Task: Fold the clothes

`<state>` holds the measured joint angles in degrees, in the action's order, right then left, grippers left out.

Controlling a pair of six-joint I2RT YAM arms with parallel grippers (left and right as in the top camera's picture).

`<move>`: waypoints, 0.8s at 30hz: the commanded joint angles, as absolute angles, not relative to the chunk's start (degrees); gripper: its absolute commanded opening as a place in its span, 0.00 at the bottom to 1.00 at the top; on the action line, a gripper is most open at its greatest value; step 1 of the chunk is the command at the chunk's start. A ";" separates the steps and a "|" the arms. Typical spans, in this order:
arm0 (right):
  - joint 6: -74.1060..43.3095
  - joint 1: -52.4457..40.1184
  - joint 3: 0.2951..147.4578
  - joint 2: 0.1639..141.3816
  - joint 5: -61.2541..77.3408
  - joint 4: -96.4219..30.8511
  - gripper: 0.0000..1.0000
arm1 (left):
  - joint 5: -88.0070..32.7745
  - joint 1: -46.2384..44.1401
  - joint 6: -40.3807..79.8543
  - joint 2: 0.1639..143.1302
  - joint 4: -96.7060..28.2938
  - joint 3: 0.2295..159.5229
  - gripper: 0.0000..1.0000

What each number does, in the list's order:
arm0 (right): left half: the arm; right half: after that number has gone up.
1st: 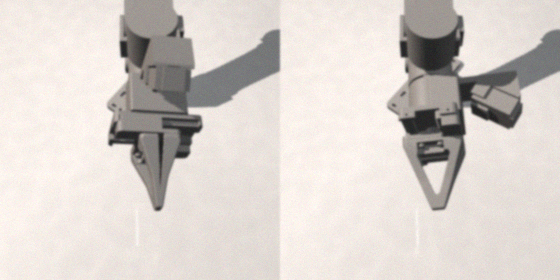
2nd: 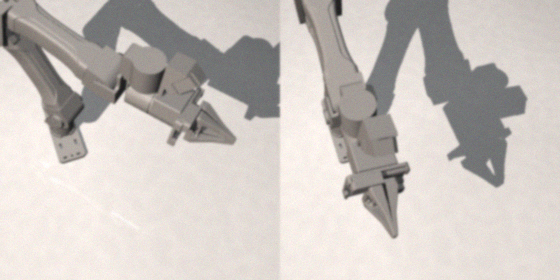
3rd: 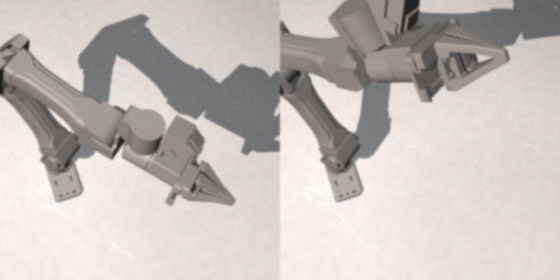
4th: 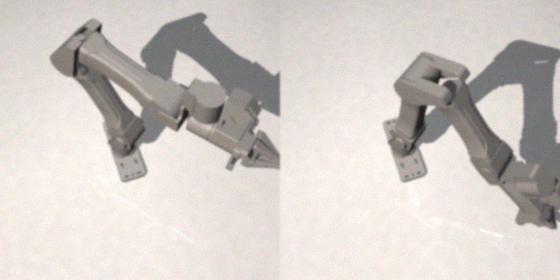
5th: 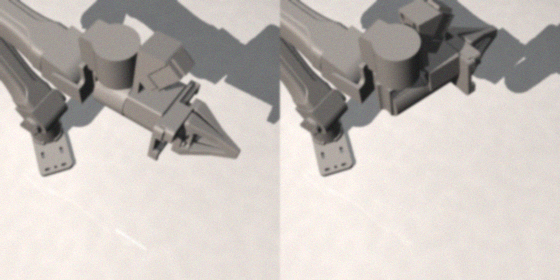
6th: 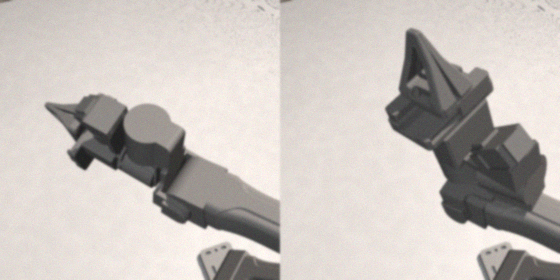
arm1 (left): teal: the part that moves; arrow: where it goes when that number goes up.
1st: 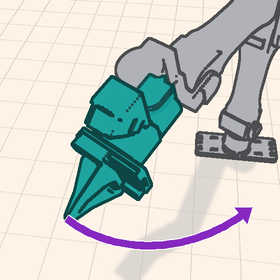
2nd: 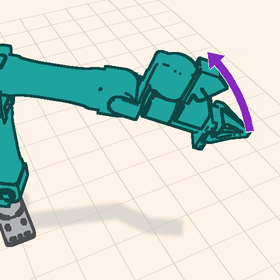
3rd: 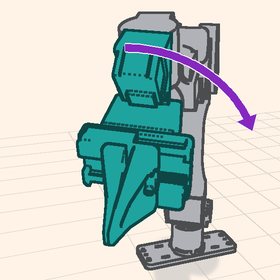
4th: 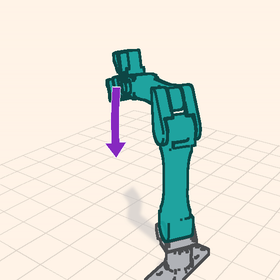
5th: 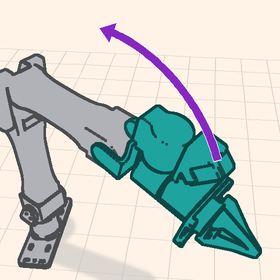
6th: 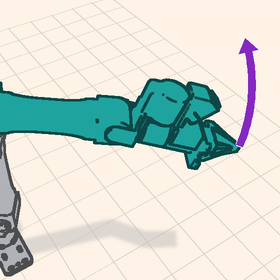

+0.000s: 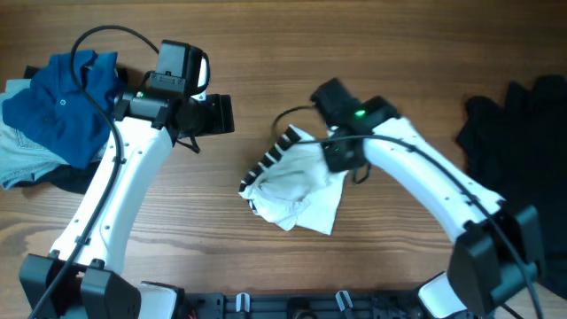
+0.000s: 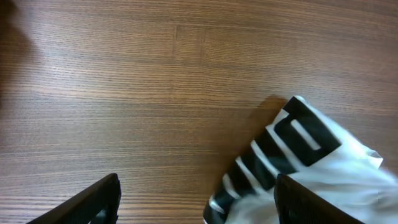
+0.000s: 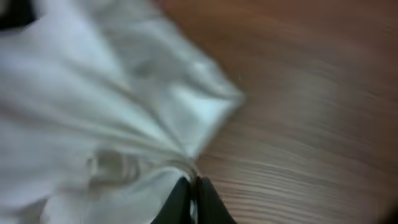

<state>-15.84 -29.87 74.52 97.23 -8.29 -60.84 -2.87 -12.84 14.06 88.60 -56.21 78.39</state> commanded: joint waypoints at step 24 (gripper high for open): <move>-1.45 -28.51 66.67 94.28 18.26 -56.99 0.55 | -3.95 -12.67 13.72 88.99 -56.21 78.59 0.86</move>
<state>-6.44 -21.98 71.05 95.00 11.40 -59.16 -3.09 -12.84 14.06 88.60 -56.82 78.39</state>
